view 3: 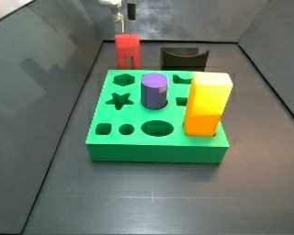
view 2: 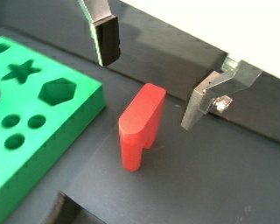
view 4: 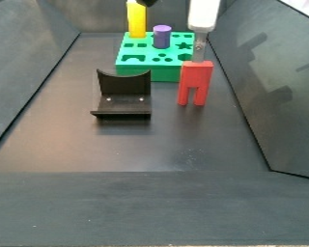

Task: Pick up the square-circle object. Move up. Place the square-circle object on the fixture. Regrasp the square-circle object. Rotate the square-circle object. Move to above the board. Insert the square-circle object.
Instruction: Rotate the square-circle object.

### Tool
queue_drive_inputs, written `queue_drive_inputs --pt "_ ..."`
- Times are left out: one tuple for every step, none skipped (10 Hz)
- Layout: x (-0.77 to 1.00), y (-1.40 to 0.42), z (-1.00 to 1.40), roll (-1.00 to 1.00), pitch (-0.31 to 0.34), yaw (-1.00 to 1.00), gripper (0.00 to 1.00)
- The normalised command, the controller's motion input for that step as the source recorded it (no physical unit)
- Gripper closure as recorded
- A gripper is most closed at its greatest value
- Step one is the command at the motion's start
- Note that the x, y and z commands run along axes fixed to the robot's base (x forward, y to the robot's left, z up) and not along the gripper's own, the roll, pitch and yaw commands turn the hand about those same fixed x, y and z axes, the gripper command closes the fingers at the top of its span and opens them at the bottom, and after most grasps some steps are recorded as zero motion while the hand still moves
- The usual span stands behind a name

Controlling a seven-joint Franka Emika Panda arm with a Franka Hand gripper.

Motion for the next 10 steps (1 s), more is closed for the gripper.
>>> queue_drive_inputs --pt "0.03 0.0 -0.03 0.0 0.005 1.0 0.0" --pt "0.03 0.0 -0.03 0.0 0.006 1.0 0.0" --pt "0.03 0.0 -0.03 0.0 0.006 1.0 0.0" --pt "0.03 0.0 -0.03 0.0 0.006 1.0 0.0" --pt "0.03 0.0 -0.03 0.0 0.006 1.0 0.0" --pt "0.03 0.0 -0.03 0.0 0.007 1.0 0.0" --pt "0.03 0.0 -0.03 0.0 0.007 1.0 0.0" --pt "0.03 0.0 -0.03 0.0 0.007 1.0 0.0" --pt "0.03 0.0 -0.03 0.0 0.008 1.0 0.0" --pt "0.03 0.0 -0.03 0.0 0.008 1.0 0.0"
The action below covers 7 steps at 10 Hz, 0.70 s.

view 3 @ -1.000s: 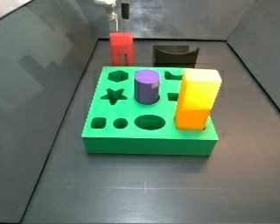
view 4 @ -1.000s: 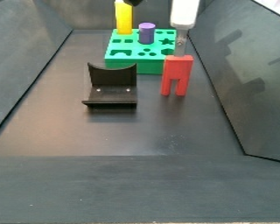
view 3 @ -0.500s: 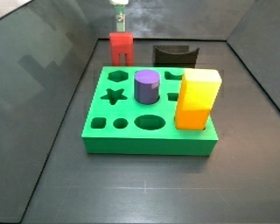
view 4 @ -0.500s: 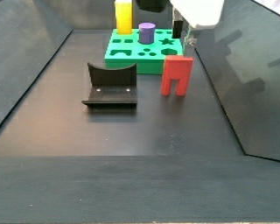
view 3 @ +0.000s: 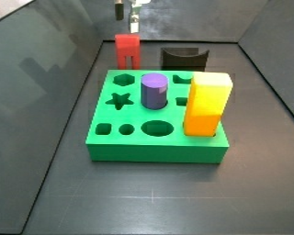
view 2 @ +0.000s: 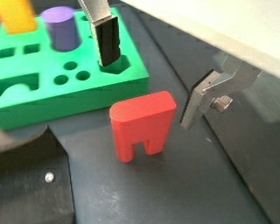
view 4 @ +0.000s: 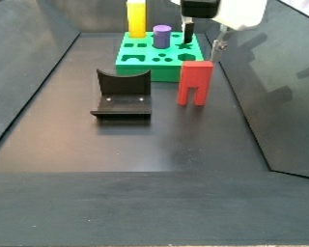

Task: Pick up the square-circle object. Move up. Place the square-circle object on the fixture. Regrasp the square-circle object. Rotate the square-circle object. Move to above the board. Insert the square-circle object.
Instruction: Rotate the square-circle object.

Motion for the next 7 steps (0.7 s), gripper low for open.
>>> queue_drive_inputs --pt "0.03 0.0 -0.03 0.0 0.009 1.0 0.0" --pt "0.03 0.0 -0.03 0.0 0.009 1.0 0.0" --pt "0.03 0.0 -0.03 0.0 0.01 1.0 0.0" --pt "0.03 0.0 -0.03 0.0 0.011 1.0 0.0" --pt "0.03 0.0 -0.03 0.0 0.012 1.0 0.0" --pt "0.03 0.0 -0.03 0.0 0.013 1.0 0.0" --pt "0.03 0.0 -0.03 0.0 0.014 1.0 0.0"
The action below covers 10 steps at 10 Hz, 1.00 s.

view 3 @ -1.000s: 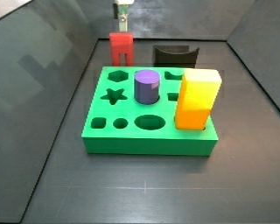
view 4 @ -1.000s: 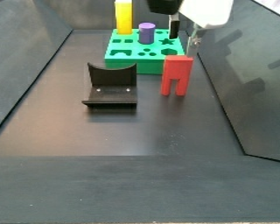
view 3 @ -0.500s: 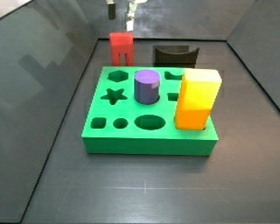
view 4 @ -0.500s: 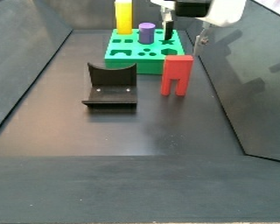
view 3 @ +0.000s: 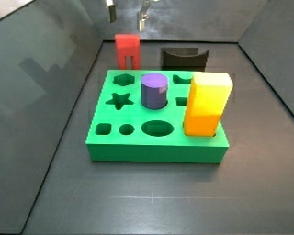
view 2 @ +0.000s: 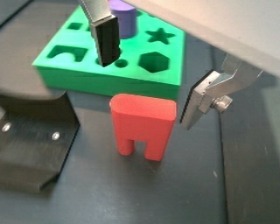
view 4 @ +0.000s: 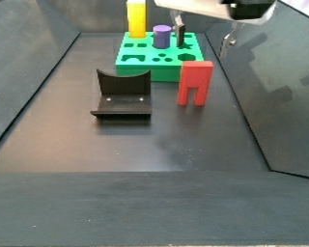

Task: Pick up the square-circle object. Move up. Place the square-circle object on the fixture. Regrasp the square-circle object. Rotate the square-circle object. Move to above the board. Insert the square-circle object.
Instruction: Rotate the square-circle object.

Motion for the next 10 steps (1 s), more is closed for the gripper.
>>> queue_drive_inputs --pt "0.03 0.0 -0.03 0.0 0.016 1.0 0.0" --pt "0.03 0.0 -0.03 0.0 0.018 1.0 0.0" --pt "0.03 0.0 -0.03 0.0 0.021 1.0 0.0" --pt "0.03 0.0 -0.03 0.0 0.025 1.0 0.0" --pt "0.04 0.0 -0.03 0.0 0.031 1.0 0.0" --pt "0.04 0.0 -0.02 0.0 0.037 0.93 0.0" --pt "0.04 0.0 -0.02 0.0 0.036 0.69 0.0" --pt "0.04 0.0 -0.02 0.0 0.036 0.32 0.0" --pt "0.04 0.0 -0.02 0.0 0.036 0.22 0.0" --pt "0.0 0.0 -1.0 0.0 0.035 0.14 0.0"
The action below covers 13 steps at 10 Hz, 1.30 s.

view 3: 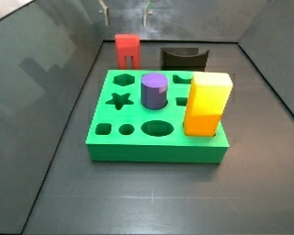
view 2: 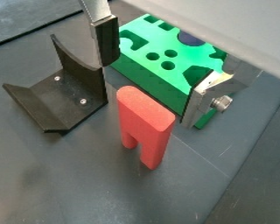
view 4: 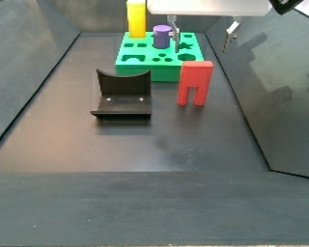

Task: Pick up the square-circle object. Move up. Place the square-circle object on the fixture. Regrasp the square-circle object. Rotate the square-circle object. Move to above the board. Insert the square-circle object.
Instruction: Rotate the square-circle object, then move to above the board.

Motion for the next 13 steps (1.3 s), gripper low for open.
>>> queue_drive_inputs --pt "0.01 0.0 -1.0 0.0 0.025 0.08 0.0" --pt "0.03 -0.01 -1.0 -0.01 -0.016 0.04 0.0" --pt "0.04 -0.01 -0.97 -0.02 -0.028 0.04 0.0" --pt "0.04 -0.01 -0.78 -0.03 -0.033 0.03 0.0" --pt "0.04 -0.01 -0.64 -0.04 -0.034 0.04 0.0" --pt "0.04 -0.01 -0.45 -0.06 -0.034 0.04 0.0" --pt "0.04 0.0 -0.35 -0.06 -0.034 0.03 0.0" --pt "0.04 0.0 -0.18 -0.07 -0.03 0.03 0.0" --pt "0.0 0.0 0.0 -0.08 -0.027 0.03 1.0" --pt "0.11 -0.01 1.0 0.09 0.147 -0.37 1.0" --pt "0.1 0.0 1.0 0.09 0.166 -0.33 1.0" --pt "0.1 0.0 1.0 0.1 0.171 -0.24 1.0" --pt "0.09 0.0 1.0 0.11 0.155 -0.13 1.0"
